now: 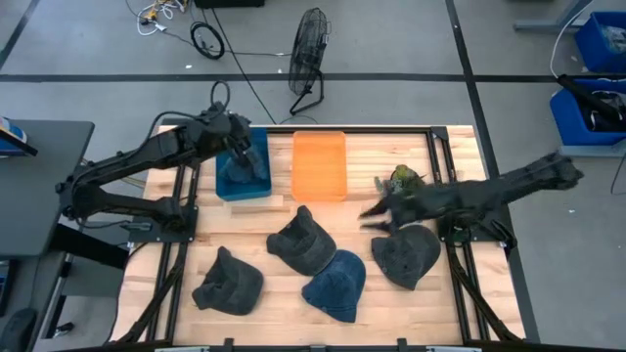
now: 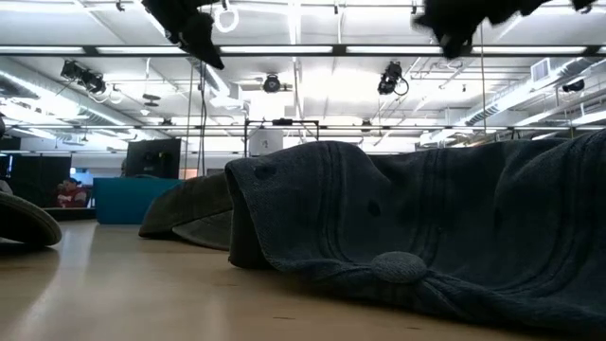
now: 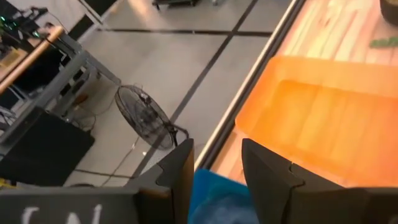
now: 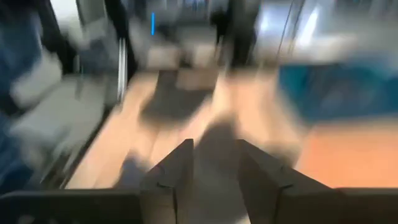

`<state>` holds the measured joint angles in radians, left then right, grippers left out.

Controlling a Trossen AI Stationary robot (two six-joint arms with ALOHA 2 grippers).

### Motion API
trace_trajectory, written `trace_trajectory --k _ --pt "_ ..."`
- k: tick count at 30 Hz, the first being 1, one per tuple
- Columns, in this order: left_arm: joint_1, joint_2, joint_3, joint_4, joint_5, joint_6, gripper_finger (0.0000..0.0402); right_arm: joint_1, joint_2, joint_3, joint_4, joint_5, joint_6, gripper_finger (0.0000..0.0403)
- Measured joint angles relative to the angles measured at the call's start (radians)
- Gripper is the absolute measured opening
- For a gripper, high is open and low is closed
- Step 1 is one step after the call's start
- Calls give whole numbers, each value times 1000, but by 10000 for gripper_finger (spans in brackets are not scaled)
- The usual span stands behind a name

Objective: Pick & Place hat
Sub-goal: Put the blue cap into the blue bin

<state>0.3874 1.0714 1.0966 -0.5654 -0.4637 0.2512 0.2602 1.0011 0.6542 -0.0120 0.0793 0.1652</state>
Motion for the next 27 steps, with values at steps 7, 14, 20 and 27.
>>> trace_trajectory --k 7,14,20,27 --pt "0 1 0 -66 0 -1 138 107 408 190 -119 -82 206 121" --pt "0 1 0 -70 -1 -5 138 168 667 342 -115 -80 273 121" --pt "0 1 0 -89 -1 -5 138 195 788 378 -134 -8 270 121" --pt "0 2 -1 -123 -1 -5 138 202 805 379 -164 45 245 121"
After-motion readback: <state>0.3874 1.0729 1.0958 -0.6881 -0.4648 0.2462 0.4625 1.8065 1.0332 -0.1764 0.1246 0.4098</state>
